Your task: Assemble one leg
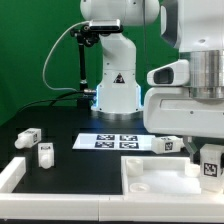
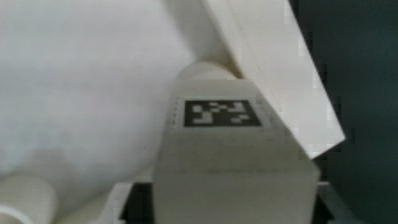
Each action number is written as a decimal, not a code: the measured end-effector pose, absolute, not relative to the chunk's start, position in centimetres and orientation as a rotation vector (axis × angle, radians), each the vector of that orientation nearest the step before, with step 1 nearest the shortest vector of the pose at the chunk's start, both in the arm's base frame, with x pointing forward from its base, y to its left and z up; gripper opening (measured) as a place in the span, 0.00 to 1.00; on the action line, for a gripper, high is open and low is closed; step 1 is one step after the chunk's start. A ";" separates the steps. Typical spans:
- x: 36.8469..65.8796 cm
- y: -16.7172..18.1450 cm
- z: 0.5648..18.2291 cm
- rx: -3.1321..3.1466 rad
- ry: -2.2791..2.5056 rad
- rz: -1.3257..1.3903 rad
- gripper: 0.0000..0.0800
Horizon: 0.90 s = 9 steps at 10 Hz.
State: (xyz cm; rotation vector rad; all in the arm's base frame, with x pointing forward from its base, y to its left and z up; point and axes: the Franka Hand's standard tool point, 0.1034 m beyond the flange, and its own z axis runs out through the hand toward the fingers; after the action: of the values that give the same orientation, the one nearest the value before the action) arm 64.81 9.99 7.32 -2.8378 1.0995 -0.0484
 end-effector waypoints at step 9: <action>64.2 10.5 7.2 -2.617 1.490 0.032 0.77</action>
Offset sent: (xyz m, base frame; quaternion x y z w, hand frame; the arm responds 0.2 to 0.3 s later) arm 0.0011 0.0055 0.0068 0.0334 -0.0221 0.1932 0.9803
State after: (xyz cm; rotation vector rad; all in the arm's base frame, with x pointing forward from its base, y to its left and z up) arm 64.16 10.54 7.19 -2.6166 1.4902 0.0320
